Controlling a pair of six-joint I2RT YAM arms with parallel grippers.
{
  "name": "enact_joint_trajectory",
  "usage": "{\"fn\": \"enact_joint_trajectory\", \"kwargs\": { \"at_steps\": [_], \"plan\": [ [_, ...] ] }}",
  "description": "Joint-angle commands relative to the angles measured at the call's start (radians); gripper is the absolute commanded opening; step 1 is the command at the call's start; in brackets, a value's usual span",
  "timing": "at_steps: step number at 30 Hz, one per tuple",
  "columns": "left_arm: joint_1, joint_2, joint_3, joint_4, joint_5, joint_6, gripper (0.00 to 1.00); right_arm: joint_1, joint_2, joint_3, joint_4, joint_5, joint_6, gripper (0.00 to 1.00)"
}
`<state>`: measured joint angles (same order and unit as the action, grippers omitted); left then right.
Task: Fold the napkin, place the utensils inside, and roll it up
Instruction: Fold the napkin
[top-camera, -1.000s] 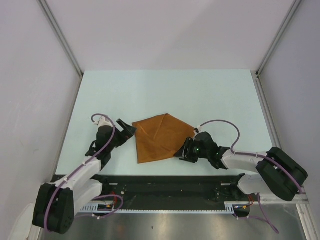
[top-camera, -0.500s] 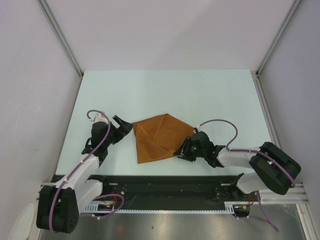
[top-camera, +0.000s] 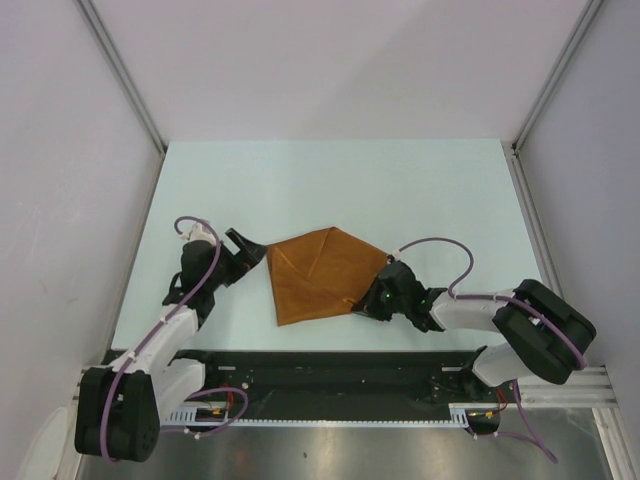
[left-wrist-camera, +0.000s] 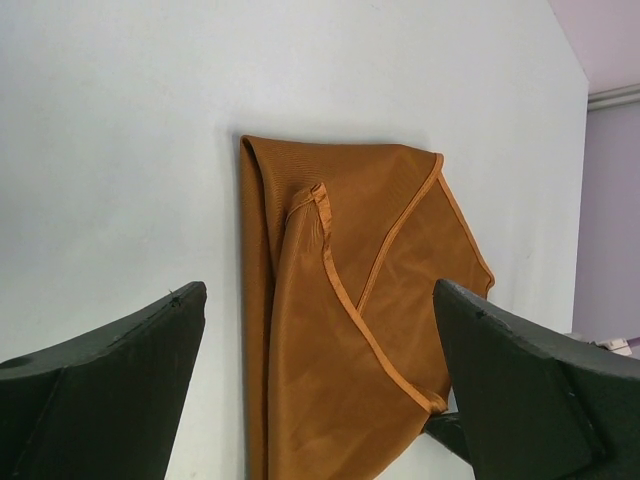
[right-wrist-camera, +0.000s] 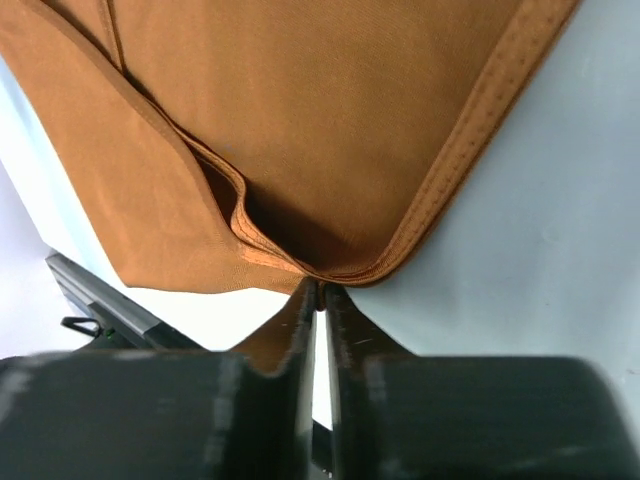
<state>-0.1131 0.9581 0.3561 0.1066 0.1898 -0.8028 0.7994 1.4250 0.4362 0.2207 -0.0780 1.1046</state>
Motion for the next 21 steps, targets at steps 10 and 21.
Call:
{"fn": "enact_joint_trajectory", "kwargs": {
  "at_steps": [10,21],
  "plan": [
    [0.013,0.117,0.057,0.06,0.068,0.102,1.0,-0.156,0.002,0.076,-0.103,0.054,-0.201,0.0],
    [-0.04,0.274,0.064,0.168,0.198,0.12,0.99,-0.387,0.251,0.323,-0.093,-0.091,-0.515,0.0]
  ]
}}
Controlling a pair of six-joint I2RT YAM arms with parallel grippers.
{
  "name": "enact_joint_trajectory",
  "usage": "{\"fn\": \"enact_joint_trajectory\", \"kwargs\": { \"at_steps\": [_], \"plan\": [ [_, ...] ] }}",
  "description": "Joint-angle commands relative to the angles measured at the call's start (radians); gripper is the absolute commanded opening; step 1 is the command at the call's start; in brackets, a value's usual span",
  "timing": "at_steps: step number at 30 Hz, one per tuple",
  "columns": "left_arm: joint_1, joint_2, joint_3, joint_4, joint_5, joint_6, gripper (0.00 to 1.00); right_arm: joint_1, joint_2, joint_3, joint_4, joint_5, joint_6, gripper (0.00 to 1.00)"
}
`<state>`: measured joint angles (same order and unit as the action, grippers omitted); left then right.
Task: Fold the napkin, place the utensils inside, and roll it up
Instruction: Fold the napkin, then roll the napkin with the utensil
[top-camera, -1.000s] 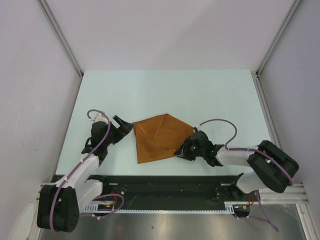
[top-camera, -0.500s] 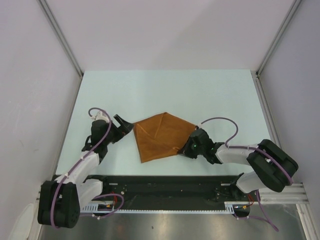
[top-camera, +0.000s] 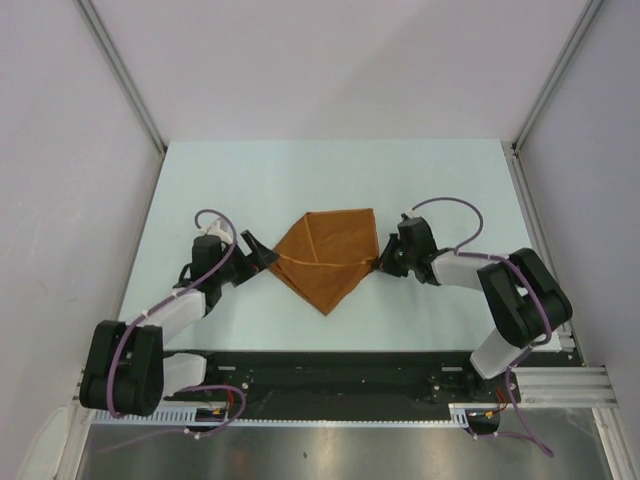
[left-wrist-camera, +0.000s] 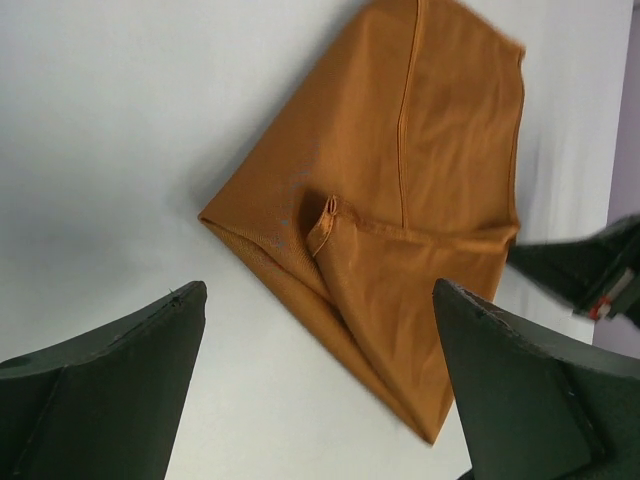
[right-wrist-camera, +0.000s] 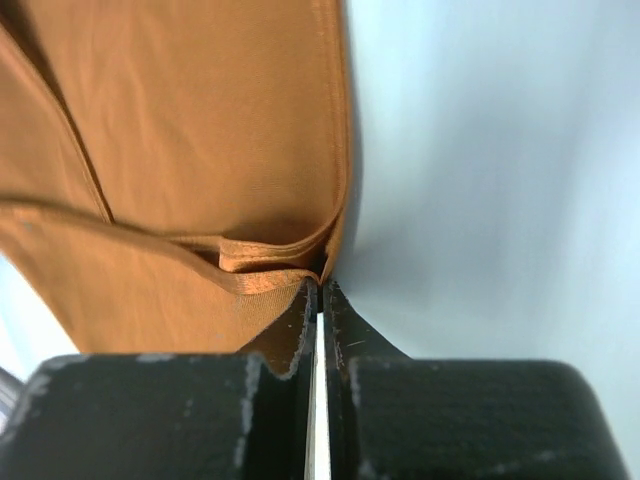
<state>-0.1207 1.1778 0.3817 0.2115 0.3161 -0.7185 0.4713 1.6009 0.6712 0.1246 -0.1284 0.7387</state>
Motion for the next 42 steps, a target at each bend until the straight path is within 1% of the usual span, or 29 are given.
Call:
{"fn": "enact_joint_trajectory", "kwargs": {
  "at_steps": [1,5,6,8,10,11,12,13,16,19,20,25,26,30,31,33,34,36,37,38,39,40,41,42],
  "plan": [
    [-0.039,0.068,0.049,0.062,0.08,0.037,0.99,-0.081,0.109,0.105,0.007,-0.065,-0.174,0.0],
    [-0.066,0.115,0.062,0.049,0.045,0.051,0.98,-0.105,0.171,0.201,0.012,-0.122,-0.219,0.0],
    [-0.071,0.118,0.062,0.051,0.038,0.05,0.98,-0.108,0.178,0.211,0.009,-0.131,-0.223,0.02],
    [-0.074,0.128,0.066,0.057,0.02,0.056,0.98,-0.108,0.182,0.217,0.012,-0.148,-0.225,0.1],
    [-0.074,0.138,0.075,0.054,0.006,0.062,0.98,-0.105,0.179,0.211,0.015,-0.155,-0.222,0.16],
    [-0.074,0.146,0.078,0.057,-0.008,0.067,0.98,-0.105,0.169,0.205,0.02,-0.157,-0.219,0.22],
    [-0.074,0.163,0.08,0.061,-0.009,0.065,0.98,-0.105,0.163,0.191,0.023,-0.157,-0.214,0.25],
    [-0.076,0.17,0.083,0.068,-0.011,0.064,0.98,-0.105,0.156,0.18,0.023,-0.158,-0.214,0.31],
    [-0.077,0.212,0.094,0.098,-0.006,0.054,0.97,-0.103,0.116,0.148,0.021,-0.149,-0.211,0.4],
    [-0.082,0.25,0.114,0.106,0.003,0.054,0.94,-0.105,0.073,0.122,0.001,-0.129,-0.22,0.45],
    [-0.083,0.255,0.115,0.111,0.006,0.056,0.9,-0.105,0.062,0.117,-0.014,-0.128,-0.222,0.46],
    [-0.085,0.261,0.105,0.123,0.011,0.054,0.77,-0.1,-0.004,0.102,-0.049,-0.114,-0.222,0.47],
    [-0.088,0.264,0.1,0.124,0.009,0.054,0.72,-0.097,-0.013,0.096,-0.051,-0.112,-0.219,0.48],
    [-0.094,0.287,0.092,0.137,0.012,0.053,0.59,-0.088,-0.065,0.09,-0.065,-0.103,-0.206,0.48],
    [-0.096,0.29,0.092,0.137,0.014,0.051,0.53,-0.074,-0.088,0.091,-0.08,-0.097,-0.213,0.48],
    [-0.096,0.295,0.092,0.14,0.015,0.05,0.46,-0.057,-0.111,0.106,-0.103,-0.073,-0.229,0.48],
    [-0.096,0.292,0.092,0.14,0.018,0.048,0.37,-0.047,-0.125,0.116,-0.121,-0.063,-0.251,0.49],
    [-0.097,0.284,0.095,0.134,0.023,0.05,0.25,-0.008,-0.157,0.139,-0.156,-0.051,-0.281,0.49],
    [-0.097,0.28,0.098,0.128,0.024,0.05,0.15,0.007,-0.168,0.146,-0.161,-0.047,-0.294,0.5],
    [-0.097,0.275,0.1,0.115,0.031,0.047,0.11,0.053,-0.182,0.152,-0.163,-0.04,-0.332,0.52],
    [-0.097,0.266,0.105,0.111,0.038,0.041,0.07,0.079,-0.186,0.166,-0.16,-0.021,-0.353,0.55],
    [-0.097,0.261,0.106,0.106,0.043,0.036,0.0,0.116,-0.185,0.174,-0.151,-0.001,-0.381,0.62],
    [-0.097,0.257,0.109,0.092,0.058,0.033,0.0,0.183,-0.177,0.182,-0.148,0.028,-0.433,0.64],
    [-0.097,0.249,0.118,0.085,0.067,0.024,0.0,0.223,-0.167,0.198,-0.143,0.091,-0.461,0.68]
  ]
}}
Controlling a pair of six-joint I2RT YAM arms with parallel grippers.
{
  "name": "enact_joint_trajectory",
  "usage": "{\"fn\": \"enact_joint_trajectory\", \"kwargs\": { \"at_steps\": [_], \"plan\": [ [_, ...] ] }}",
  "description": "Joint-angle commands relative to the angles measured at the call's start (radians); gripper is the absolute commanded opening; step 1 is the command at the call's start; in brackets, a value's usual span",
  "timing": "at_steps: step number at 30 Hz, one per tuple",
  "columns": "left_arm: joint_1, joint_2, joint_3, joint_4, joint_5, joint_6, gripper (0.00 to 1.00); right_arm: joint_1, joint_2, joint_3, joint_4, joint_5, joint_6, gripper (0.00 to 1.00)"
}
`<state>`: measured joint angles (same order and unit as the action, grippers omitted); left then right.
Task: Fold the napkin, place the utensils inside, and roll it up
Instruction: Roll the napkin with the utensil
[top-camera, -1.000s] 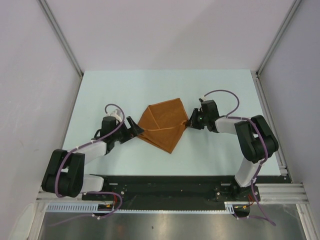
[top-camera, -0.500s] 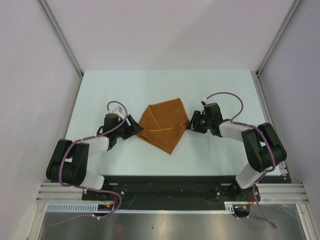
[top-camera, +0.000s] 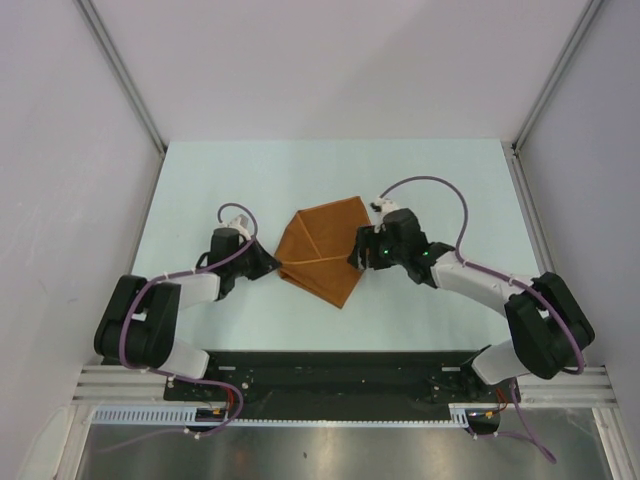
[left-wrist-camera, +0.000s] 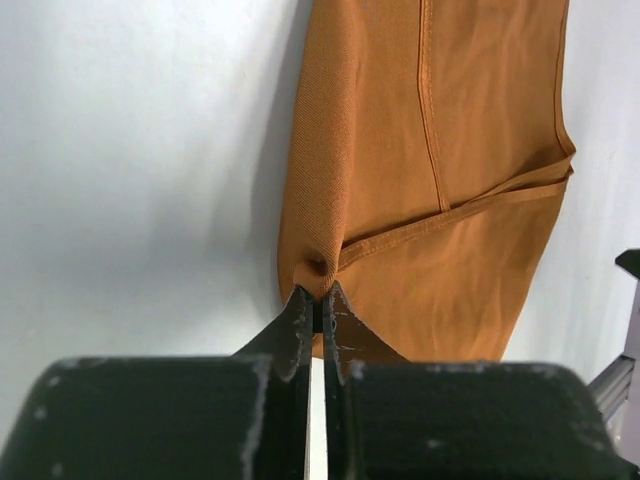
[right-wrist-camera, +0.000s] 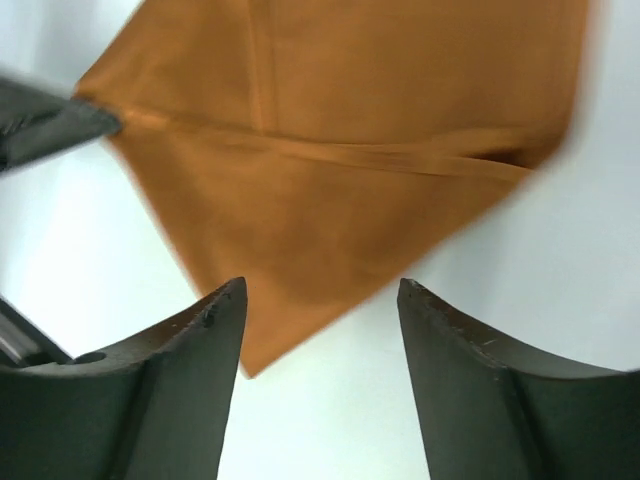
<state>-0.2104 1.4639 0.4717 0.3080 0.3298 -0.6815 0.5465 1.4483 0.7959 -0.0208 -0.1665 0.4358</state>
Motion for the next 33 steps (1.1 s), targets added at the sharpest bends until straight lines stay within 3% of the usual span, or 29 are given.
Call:
{"fn": "enact_joint_trajectory", "kwargs": {
  "at_steps": [1,6,13,23,28,33],
  "plan": [
    [-0.007,-0.039,0.033,-0.026,0.063,-0.021,0.0,0.182,0.003,0.086,0.01,0.157,-0.178,0.69],
    [-0.007,-0.047,0.076,-0.076,0.123,-0.038,0.0,0.375,0.14,0.153,0.105,0.347,-0.252,0.73],
    [-0.006,-0.04,0.104,-0.136,0.123,-0.024,0.0,0.556,0.337,0.279,0.218,0.565,-0.296,0.77],
    [0.005,-0.037,0.102,-0.138,0.127,-0.023,0.0,0.667,0.53,0.354,0.323,0.78,-0.388,0.78],
    [0.016,-0.043,0.097,-0.141,0.123,-0.02,0.0,0.684,0.598,0.414,0.248,0.976,-0.379,0.74],
    [0.035,-0.04,0.097,-0.139,0.135,-0.024,0.0,0.684,0.61,0.402,0.222,1.05,-0.382,0.71]
  ]
}}
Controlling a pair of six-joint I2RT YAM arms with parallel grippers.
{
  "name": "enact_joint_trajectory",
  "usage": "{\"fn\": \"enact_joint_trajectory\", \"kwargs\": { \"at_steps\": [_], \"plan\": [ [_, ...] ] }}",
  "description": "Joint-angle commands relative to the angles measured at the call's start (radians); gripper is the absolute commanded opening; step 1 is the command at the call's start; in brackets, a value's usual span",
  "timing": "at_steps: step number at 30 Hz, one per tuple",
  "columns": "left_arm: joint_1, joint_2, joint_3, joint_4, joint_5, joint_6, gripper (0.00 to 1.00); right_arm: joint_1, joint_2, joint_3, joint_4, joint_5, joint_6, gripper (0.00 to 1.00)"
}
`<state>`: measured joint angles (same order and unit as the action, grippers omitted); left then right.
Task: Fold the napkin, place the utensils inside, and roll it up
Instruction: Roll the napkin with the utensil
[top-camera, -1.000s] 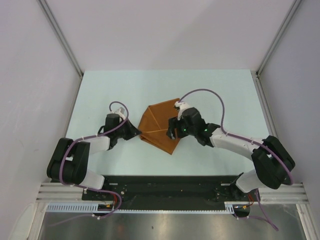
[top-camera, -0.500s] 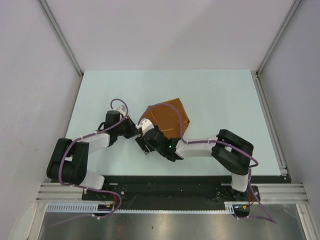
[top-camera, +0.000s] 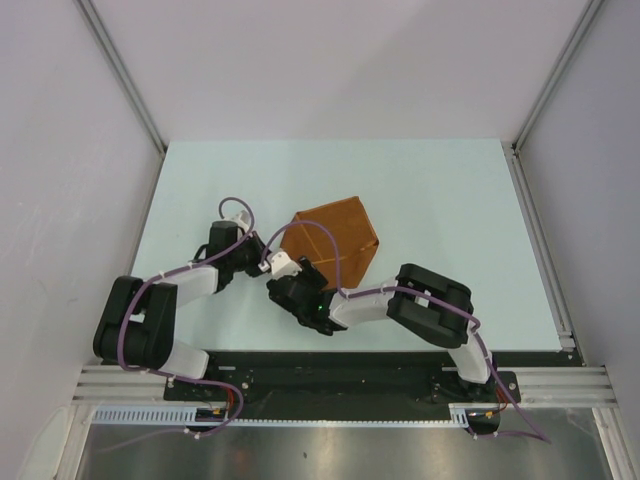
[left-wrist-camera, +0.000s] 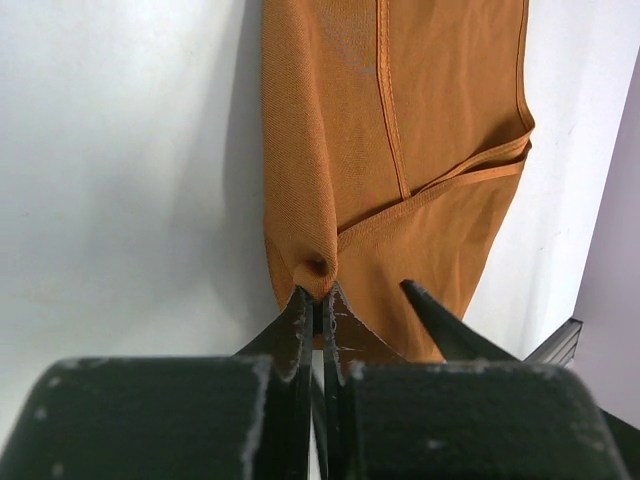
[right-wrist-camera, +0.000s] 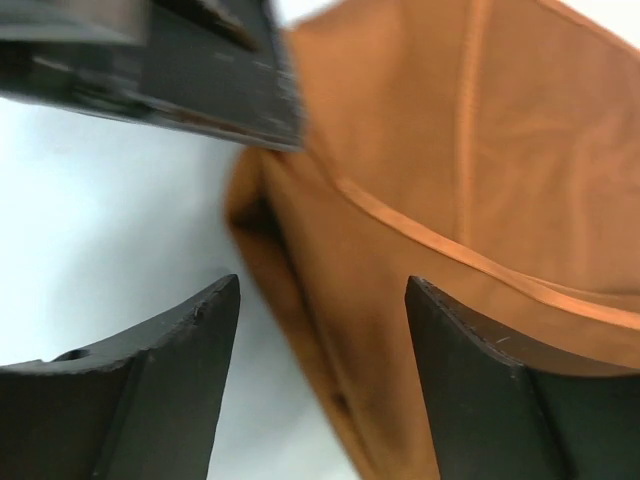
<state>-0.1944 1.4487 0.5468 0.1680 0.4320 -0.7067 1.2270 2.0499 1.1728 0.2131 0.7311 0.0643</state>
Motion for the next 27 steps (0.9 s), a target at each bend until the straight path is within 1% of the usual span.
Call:
{"fn": "enact_joint_trajectory", "kwargs": {
  "at_steps": [1,4,7,8,10,11,13,14,15,16,18,19,21,22,24,25,26,27],
  "plan": [
    [0.019,-0.027,0.022,0.004,0.036,-0.002,0.0,0.003,0.007,0.012,-0.014,0.16,-0.014,0.7],
    [0.023,-0.027,0.022,0.005,0.036,-0.002,0.0,0.002,-0.002,-0.024,-0.014,0.154,-0.015,0.66],
    [0.023,-0.025,0.021,0.01,0.033,-0.002,0.0,0.002,-0.016,-0.061,0.002,0.119,-0.026,0.58],
    [0.023,-0.024,0.018,0.013,0.034,-0.004,0.0,0.003,-0.017,-0.065,0.012,0.108,-0.029,0.52],
    [0.024,-0.024,0.015,0.016,0.033,-0.005,0.0,0.003,-0.02,-0.073,0.023,0.07,-0.046,0.42],
    [0.024,-0.022,0.013,0.019,0.033,-0.007,0.0,0.005,-0.023,-0.082,0.034,0.051,-0.052,0.31],
    [0.024,-0.022,0.013,0.022,0.033,-0.007,0.0,0.003,-0.027,-0.088,0.046,-0.013,-0.066,0.24],
    [0.024,-0.025,0.012,0.022,0.034,-0.007,0.0,0.002,-0.028,-0.087,0.049,-0.037,-0.095,0.17],
    [0.024,-0.025,0.01,0.024,0.033,-0.007,0.0,0.002,-0.03,-0.085,0.045,-0.089,-0.106,0.15],
    [0.024,-0.028,0.01,0.022,0.028,-0.002,0.09,-0.001,-0.036,-0.082,0.036,-0.12,-0.125,0.09],
    [0.026,-0.037,0.008,0.018,0.019,0.001,0.26,-0.006,-0.046,-0.068,0.002,-0.215,-0.135,0.04],
    [0.029,-0.042,0.007,0.015,0.011,0.003,0.42,-0.015,-0.059,-0.059,-0.02,-0.241,-0.132,0.0],
    [0.045,-0.068,0.001,0.011,0.004,0.001,0.56,-0.029,-0.071,-0.036,-0.078,-0.321,-0.116,0.0],
    [0.053,-0.079,-0.01,0.005,-0.009,0.004,0.65,-0.035,-0.076,-0.026,-0.128,-0.344,-0.107,0.0],
    [0.075,-0.12,-0.022,-0.007,-0.031,0.012,0.71,-0.064,-0.086,0.008,-0.181,-0.419,-0.081,0.0],
    [0.081,-0.137,-0.033,-0.025,-0.047,0.018,0.77,-0.073,-0.089,0.017,-0.21,-0.444,-0.072,0.0],
    [0.085,-0.154,-0.039,-0.036,-0.086,0.024,0.79,-0.092,-0.096,0.028,-0.254,-0.472,-0.069,0.0],
    [0.085,-0.193,-0.045,-0.048,-0.105,0.038,0.81,-0.101,-0.099,0.039,-0.276,-0.533,-0.046,0.0]
  ]
}}
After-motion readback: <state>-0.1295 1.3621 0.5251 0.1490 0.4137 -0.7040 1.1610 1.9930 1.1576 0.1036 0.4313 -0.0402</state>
